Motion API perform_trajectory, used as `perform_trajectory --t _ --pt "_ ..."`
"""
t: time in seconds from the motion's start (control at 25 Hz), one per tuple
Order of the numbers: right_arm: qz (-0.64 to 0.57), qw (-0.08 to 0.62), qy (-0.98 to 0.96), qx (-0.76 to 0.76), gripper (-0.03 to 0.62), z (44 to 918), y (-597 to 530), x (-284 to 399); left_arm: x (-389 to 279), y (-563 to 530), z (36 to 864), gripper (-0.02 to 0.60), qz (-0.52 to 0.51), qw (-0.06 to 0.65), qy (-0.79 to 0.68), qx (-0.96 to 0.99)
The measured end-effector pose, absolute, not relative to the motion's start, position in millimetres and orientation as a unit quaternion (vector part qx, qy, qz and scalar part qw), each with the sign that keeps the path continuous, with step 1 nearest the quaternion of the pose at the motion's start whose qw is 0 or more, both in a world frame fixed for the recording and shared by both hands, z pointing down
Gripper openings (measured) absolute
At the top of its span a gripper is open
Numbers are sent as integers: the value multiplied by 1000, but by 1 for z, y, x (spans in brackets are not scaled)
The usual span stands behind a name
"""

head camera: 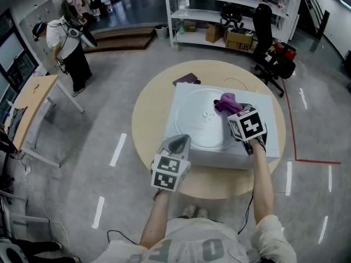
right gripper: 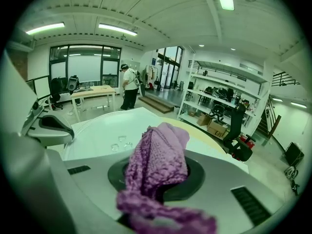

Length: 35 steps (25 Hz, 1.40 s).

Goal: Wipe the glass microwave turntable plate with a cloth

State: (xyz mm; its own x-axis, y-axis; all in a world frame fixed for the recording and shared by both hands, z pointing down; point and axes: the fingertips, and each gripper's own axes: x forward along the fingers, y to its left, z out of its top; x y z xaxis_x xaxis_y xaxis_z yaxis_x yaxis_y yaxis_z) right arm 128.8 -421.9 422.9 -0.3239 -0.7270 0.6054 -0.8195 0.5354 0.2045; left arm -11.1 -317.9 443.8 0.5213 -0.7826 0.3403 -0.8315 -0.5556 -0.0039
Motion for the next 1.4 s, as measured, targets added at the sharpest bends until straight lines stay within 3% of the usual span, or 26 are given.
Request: perform_trajectory --t 0.48,0.84,1.08,1.4 --pt "57 328 -837 434 48 431 -293 105 -14 -317 443 3 150 73 -467 868" --pt "62 323 -837 438 48 433 -268 100 -16 -317 441 3 148 74 -468 868" --pt "41 315 -834 450 48 419 -287 109 -17 -317 444 3 150 77 -466 868" --pt "25 299 -796 525 48 384 -407 150 -14 -316 444 3 154 84 -463 869"
